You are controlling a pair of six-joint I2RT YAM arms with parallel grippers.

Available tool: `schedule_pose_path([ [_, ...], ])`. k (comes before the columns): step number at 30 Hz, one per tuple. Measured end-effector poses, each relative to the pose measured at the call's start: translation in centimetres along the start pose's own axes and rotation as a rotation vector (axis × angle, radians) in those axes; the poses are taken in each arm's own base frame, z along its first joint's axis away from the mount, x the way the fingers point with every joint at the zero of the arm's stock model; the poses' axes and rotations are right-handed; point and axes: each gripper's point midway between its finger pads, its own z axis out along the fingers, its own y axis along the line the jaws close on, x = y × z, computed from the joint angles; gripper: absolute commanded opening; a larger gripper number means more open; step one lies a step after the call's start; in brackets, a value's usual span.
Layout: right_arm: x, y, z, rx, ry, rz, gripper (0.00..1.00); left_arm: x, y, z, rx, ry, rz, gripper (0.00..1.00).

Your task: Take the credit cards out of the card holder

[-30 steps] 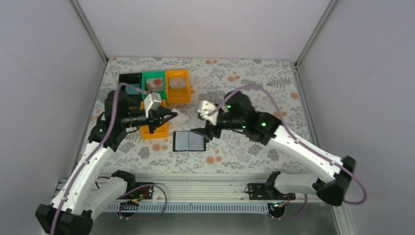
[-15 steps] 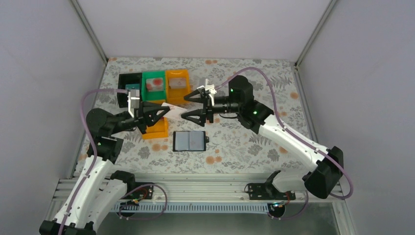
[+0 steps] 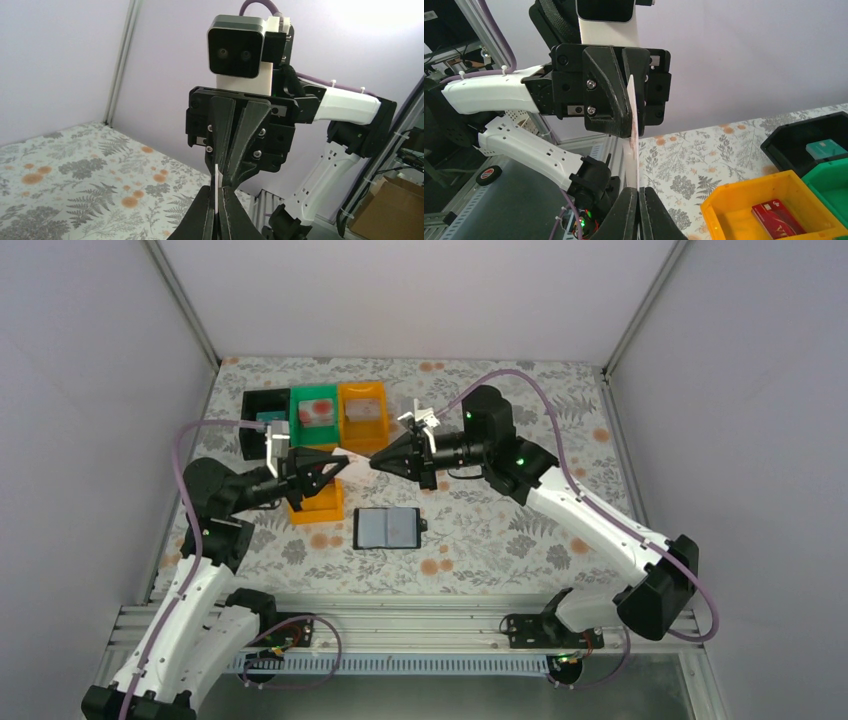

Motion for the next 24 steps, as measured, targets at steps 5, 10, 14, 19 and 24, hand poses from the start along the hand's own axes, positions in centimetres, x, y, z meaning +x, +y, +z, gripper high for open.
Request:
schedule_pose_path([
  [5,-0.2,-0.6,0.0,0.025,0.032,0.06,0.04,0.3,1.3,-0.1,-0.065,0.0,0.022,0.84],
  [10,-0.8,-3.1,-0.9,0.101,0.051,0.177,0.04,0.1,3.2,-0.9,-0.234,0.059,0.391,0.83],
  [14,-0.5,-5.8,-1.9,0.18,0.039,0.337,0.04,-2.7,4.2,-2.8,-0.465,0.086,0.985,0.84],
  [19,-0.4,-7.1,-1.8,0.195,0.017,0.487,0.04,-3.1,1.7,-3.4,-0.521,0.089,1.746,0.88],
  [24,-1.2,-7.3,-1.7,0.192,-0.019,0.555,0.04,0.9,3.4,-2.1,-0.474,0.195,2.232,0.88],
])
